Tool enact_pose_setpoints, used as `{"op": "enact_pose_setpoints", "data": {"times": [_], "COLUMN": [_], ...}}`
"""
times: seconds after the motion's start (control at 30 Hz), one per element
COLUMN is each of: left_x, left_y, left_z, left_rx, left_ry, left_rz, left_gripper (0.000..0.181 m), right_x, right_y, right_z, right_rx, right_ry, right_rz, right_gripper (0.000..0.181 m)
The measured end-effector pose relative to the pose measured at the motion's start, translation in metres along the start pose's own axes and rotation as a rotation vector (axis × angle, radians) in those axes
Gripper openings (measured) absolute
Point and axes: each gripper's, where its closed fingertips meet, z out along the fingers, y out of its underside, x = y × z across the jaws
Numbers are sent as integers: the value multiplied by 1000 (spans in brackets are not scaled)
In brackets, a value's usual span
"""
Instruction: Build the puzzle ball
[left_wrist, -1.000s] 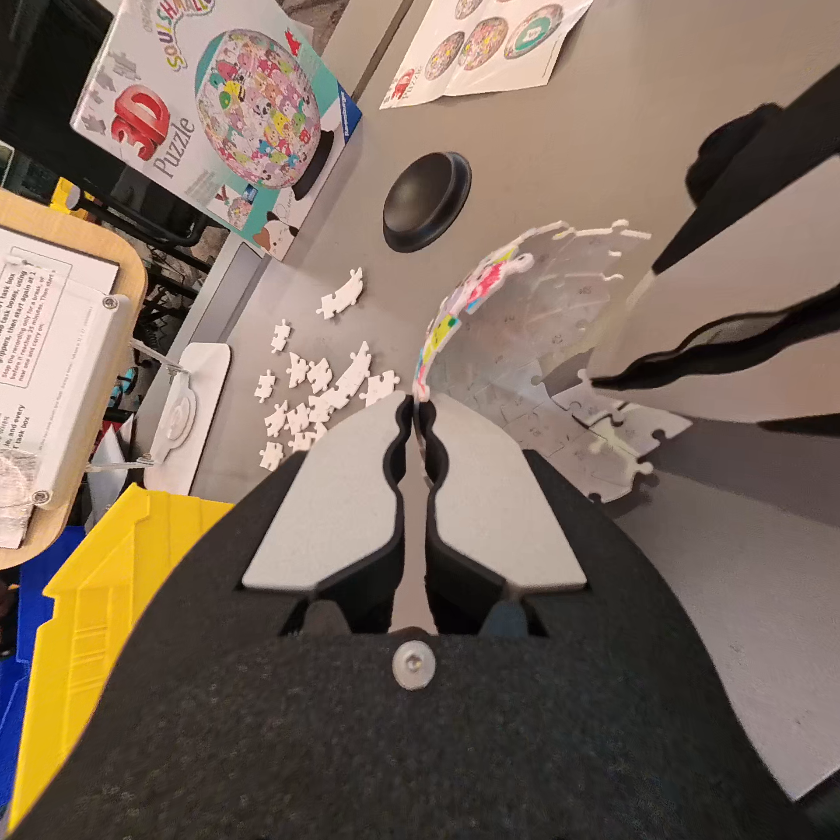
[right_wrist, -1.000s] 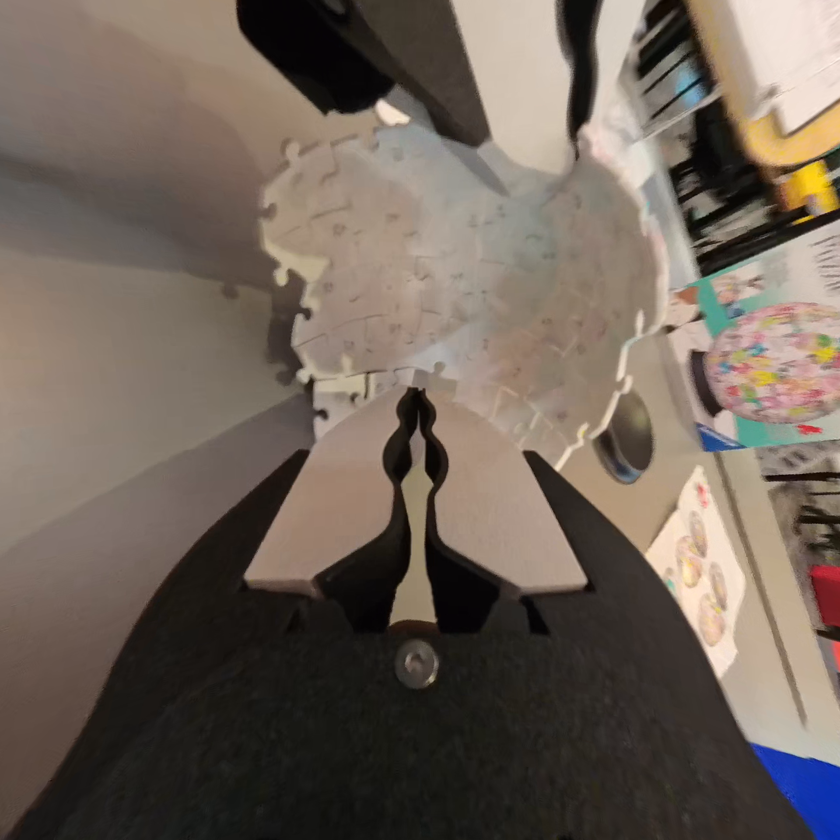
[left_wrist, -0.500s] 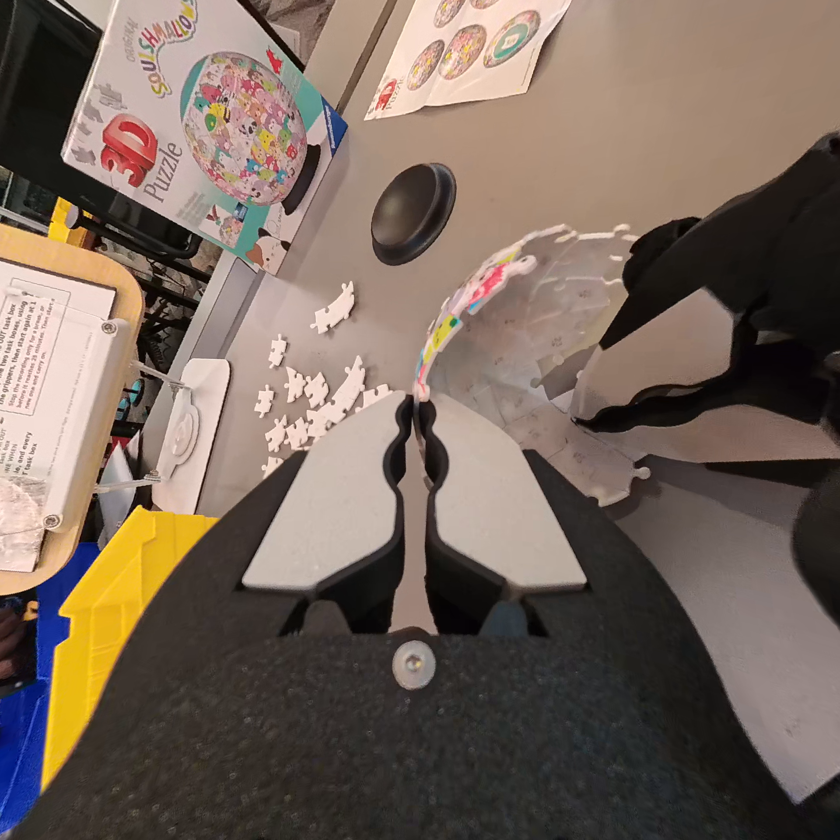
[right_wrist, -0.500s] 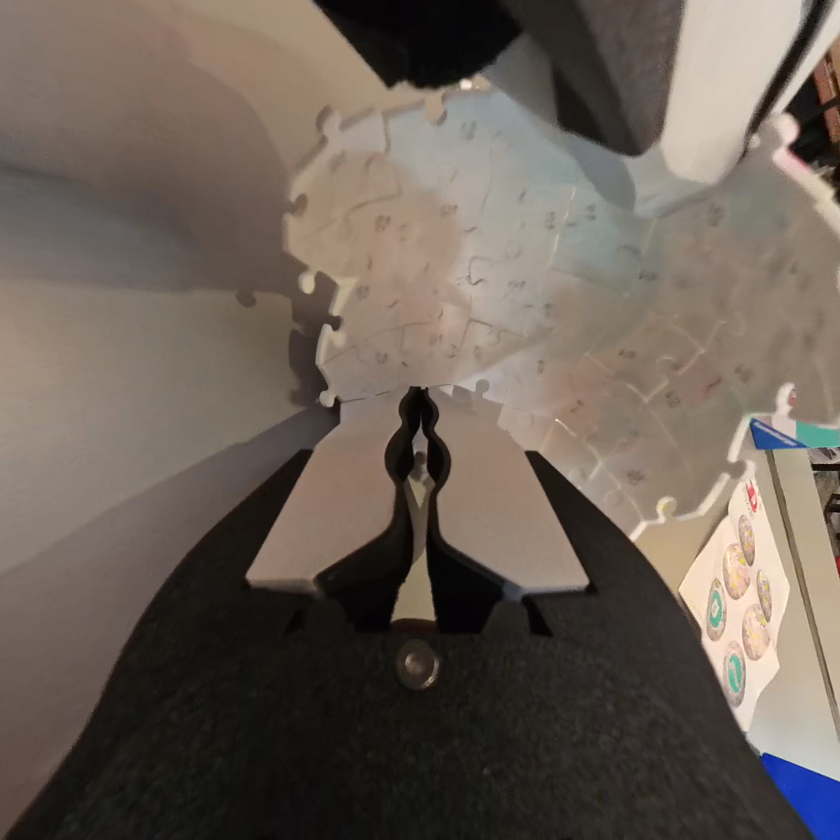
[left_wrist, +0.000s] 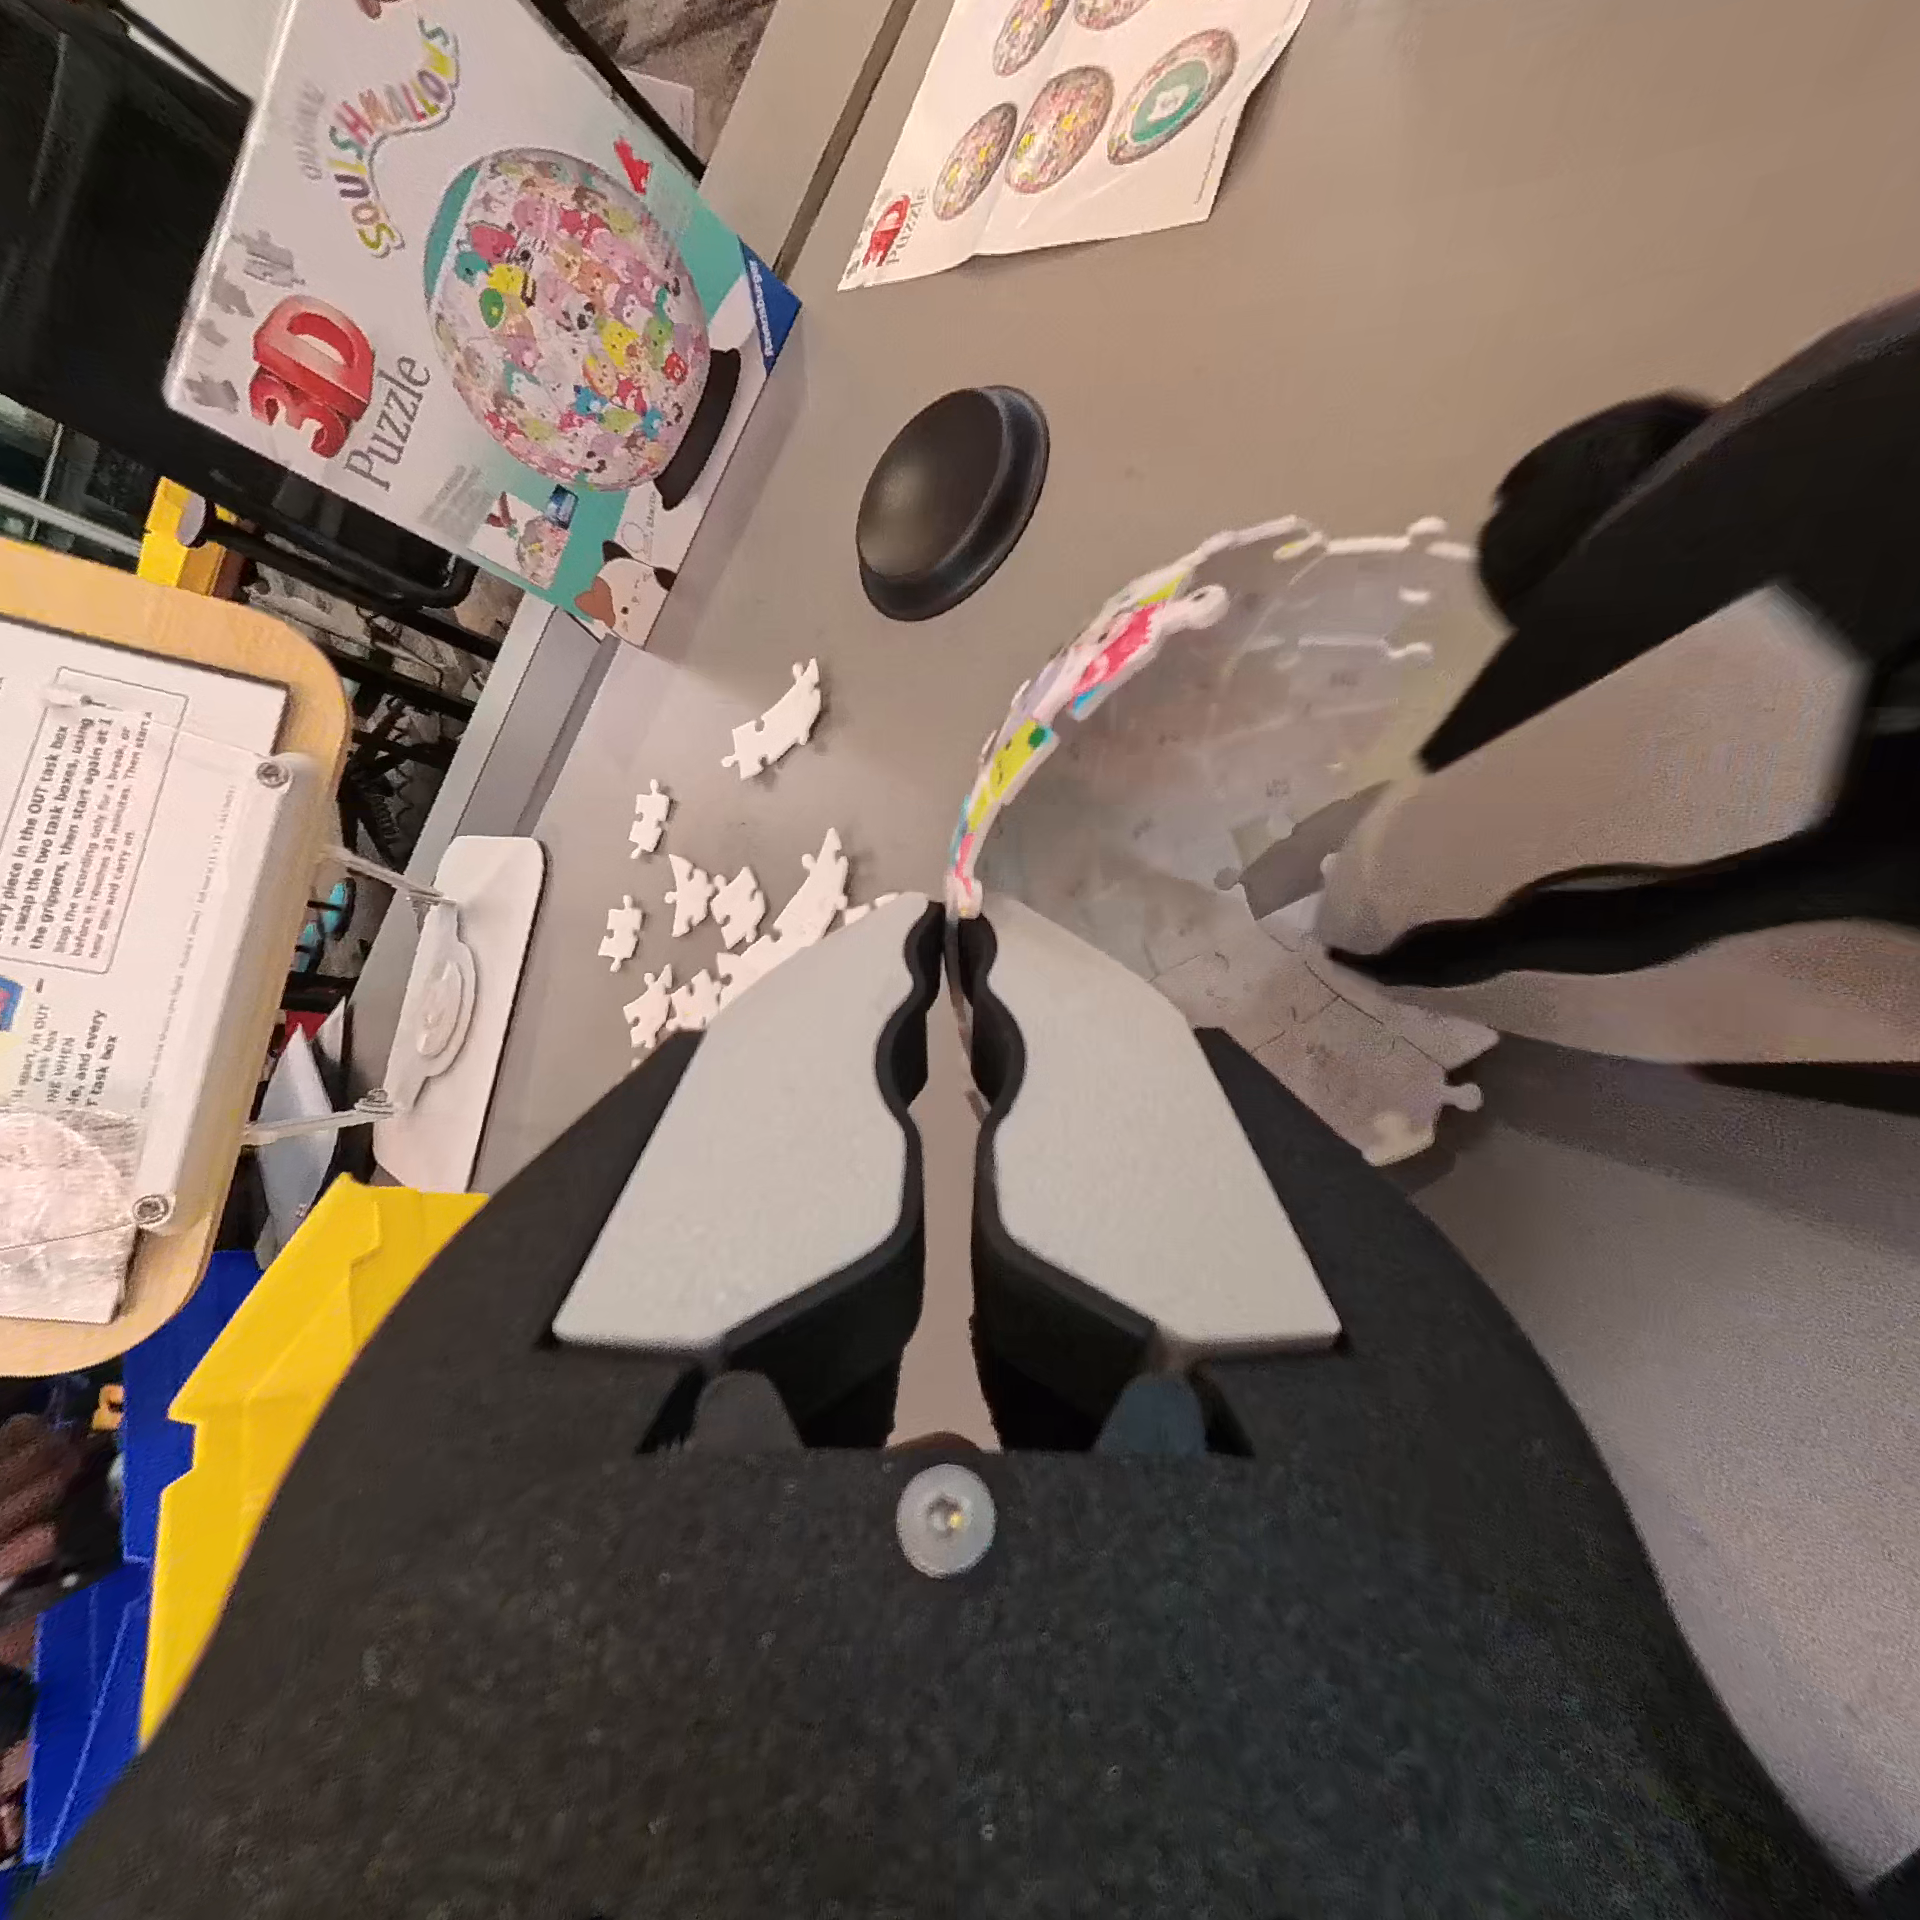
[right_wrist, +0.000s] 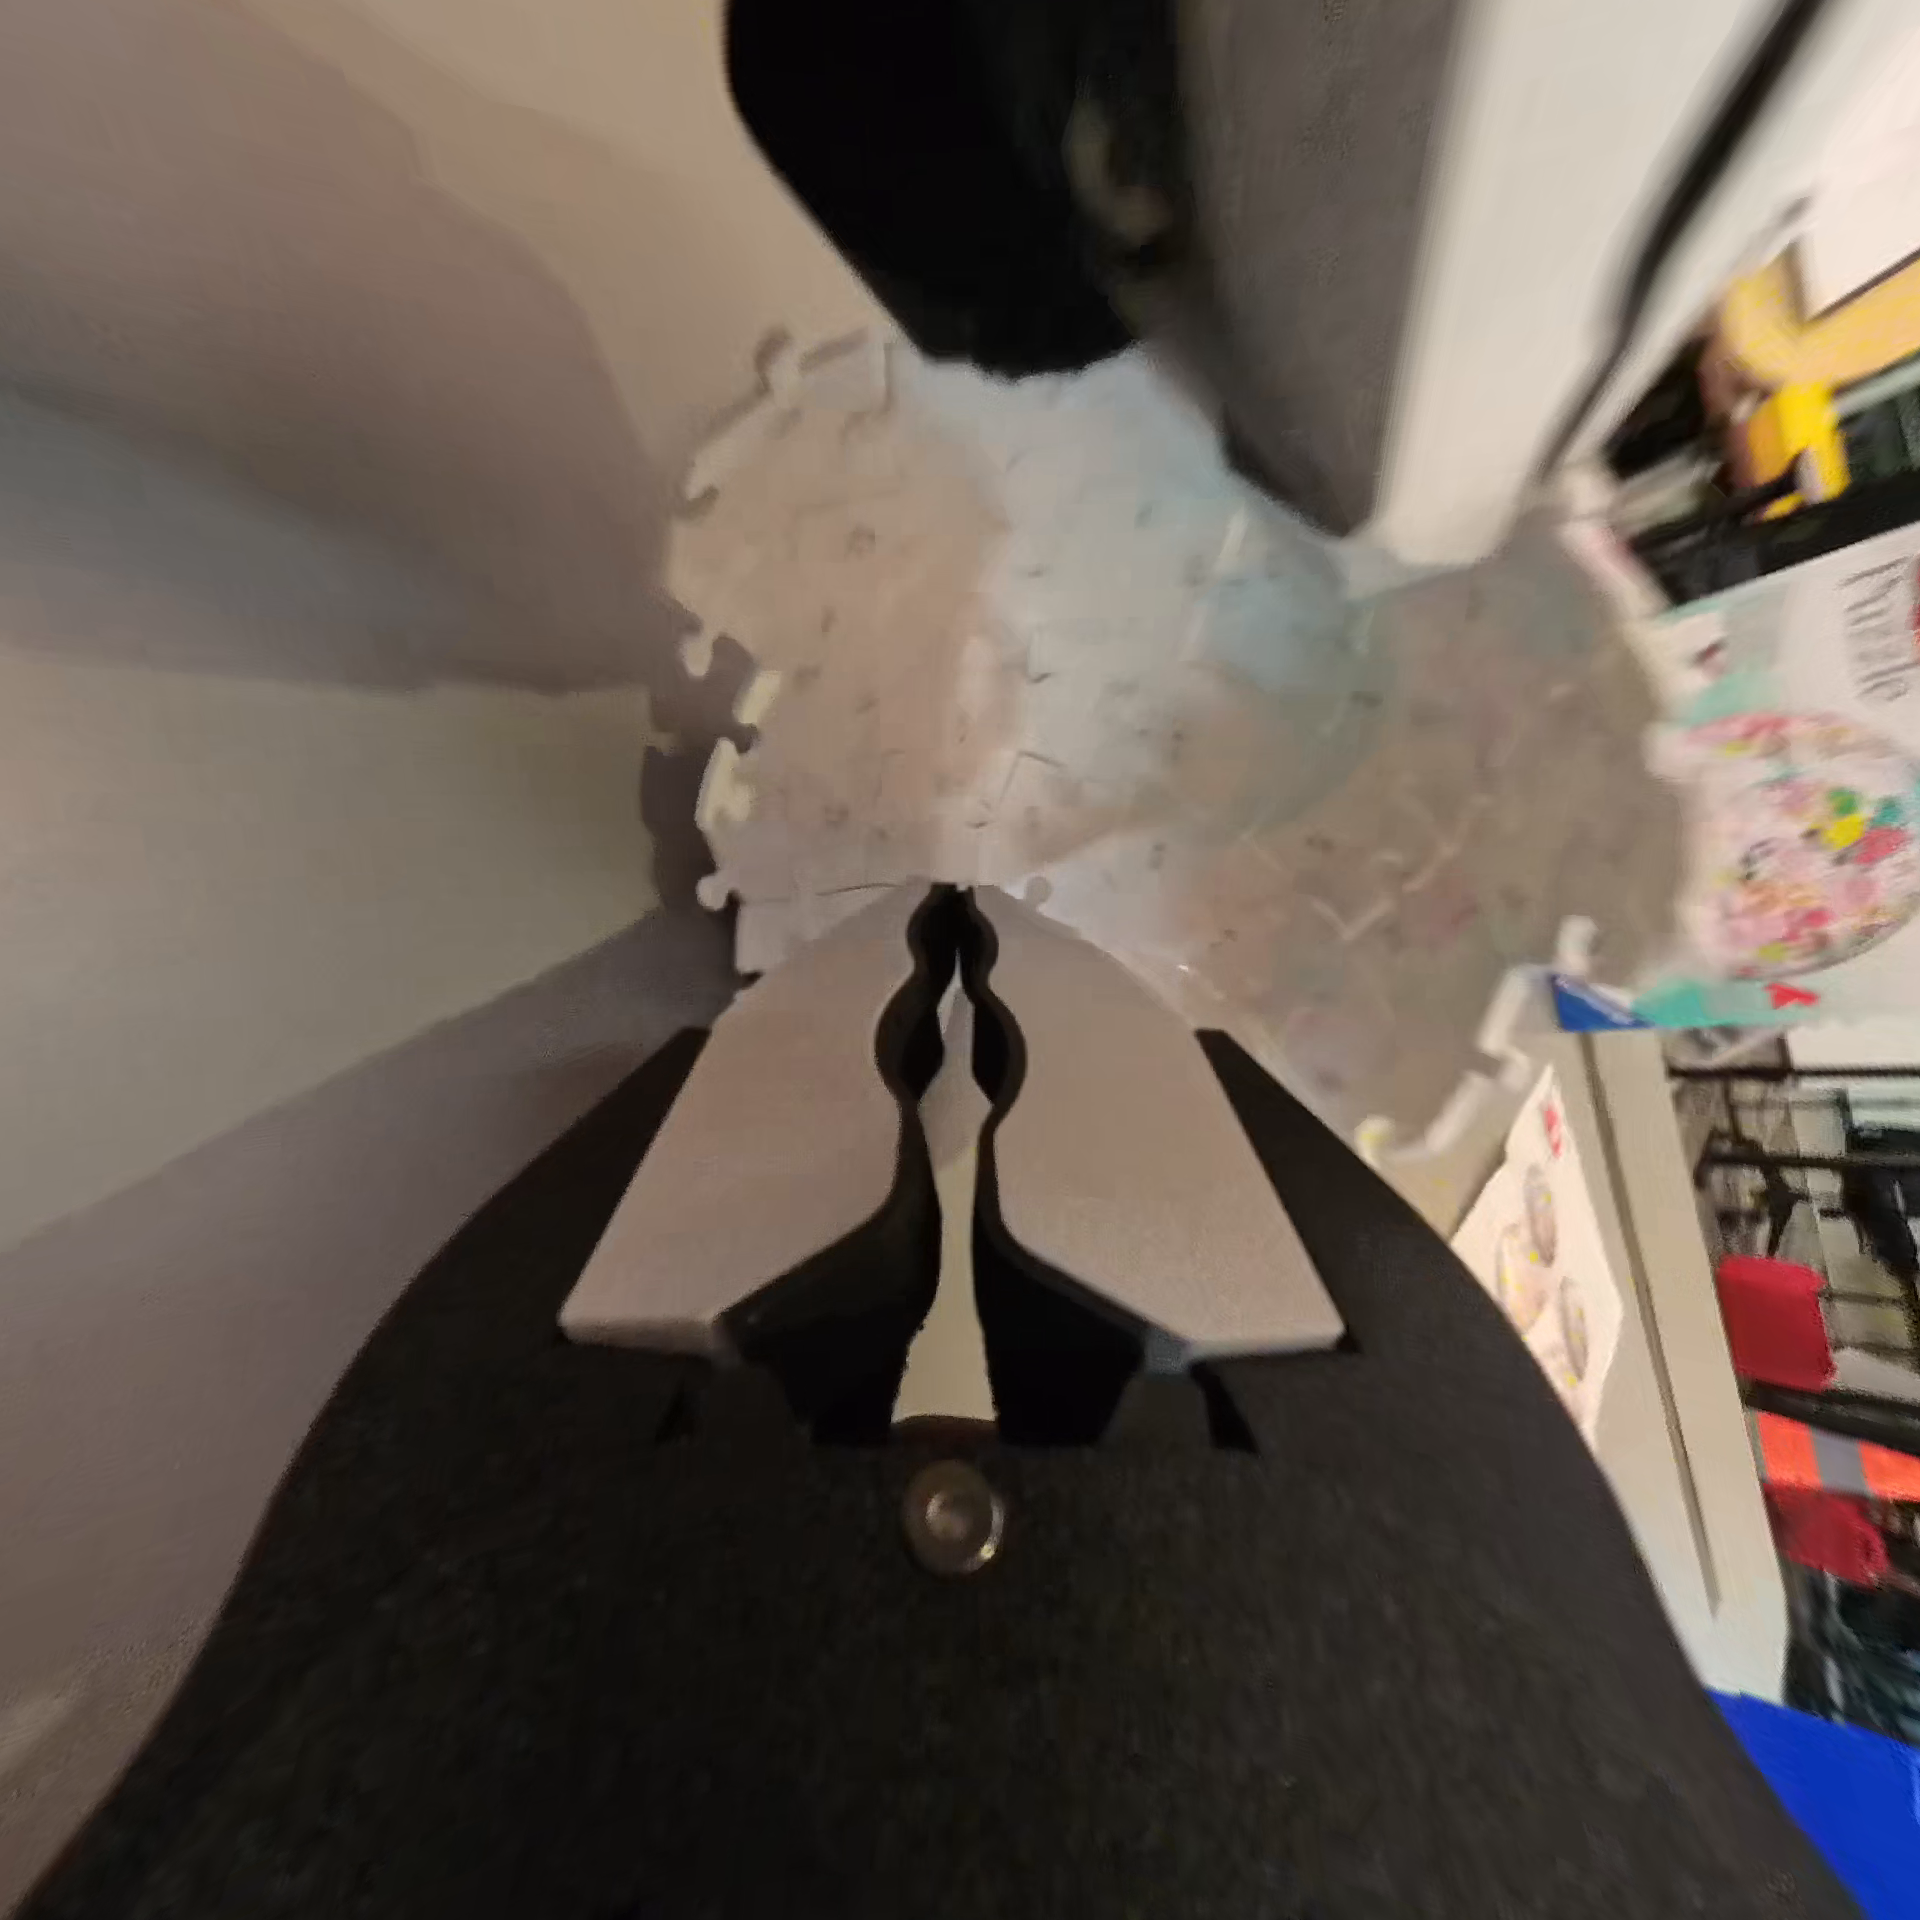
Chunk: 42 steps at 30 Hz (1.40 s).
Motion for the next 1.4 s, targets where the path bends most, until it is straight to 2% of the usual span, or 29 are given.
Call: {"op": "enact_pose_setpoints", "data": {"times": [0.1,0.27,0.37,0.43,0.47,0.5,0.6,0.67,0.7,0.83,0.9,0.97,1.07,1.2,1.23,1.33,1.4], "left_x": [-5,-14,-21,-26,-28,-30,-35,-36,-36,-39,-39,-39,-38,-33,-32,-29,-27], "left_y": [5,17,24,32,37,43,62,73,77,89,94,98,102,102,101,99,98], "left_z": [-2,-4,-7,-9,-11,-12,-18,-24,-27,-37,-38,-38,-36,-31,-30,-28,-27], "left_rx": [-4,-34,-62,-100,-123,-149,-216,-239,-244,-258,-262,-270,-290,-318,-323,-339,-351], "left_ry": [0,2,3,-9,-16,-24,-51,-60,-61,-77,-72,-65,-48,-16,-11,-3,-2], "left_rz": [-28,-117,-198,-238,-253,-270,-338,-404,-435,-496,-511,-538,-591,-665,-677,-694,-697], "left_gripper": [2,2,2,2,2,2,2,2,2,2,2,2,2,2,2,2,2], "right_x": [9,47,69,64,63,64,70,63,62,59,57,58,59,56,55,52,56], "right_y": [-10,9,49,68,75,78,67,66,67,59,55,56,56,55,51,21,24], "right_z": [-30,-61,-48,-32,-24,-16,6,24,32,48,50,51,51,47,42,19,15], "right_rx": [116,268,178,105,62,43,110,77,42,61,73,67,61,36,44,130,67], "right_ry": [14,0,-86,-268,-346,-387,-470,-534,-536,-521,-552,-553,-506,-422,-410,-387,-282], "right_rz": [38,266,392,475,501,520,508,433,373,217,223,225,215,184,190,253,201], "right_gripper": [0,0,0,1,7,13,24,32,34,34,33,20,19,19,0,0,0]}}
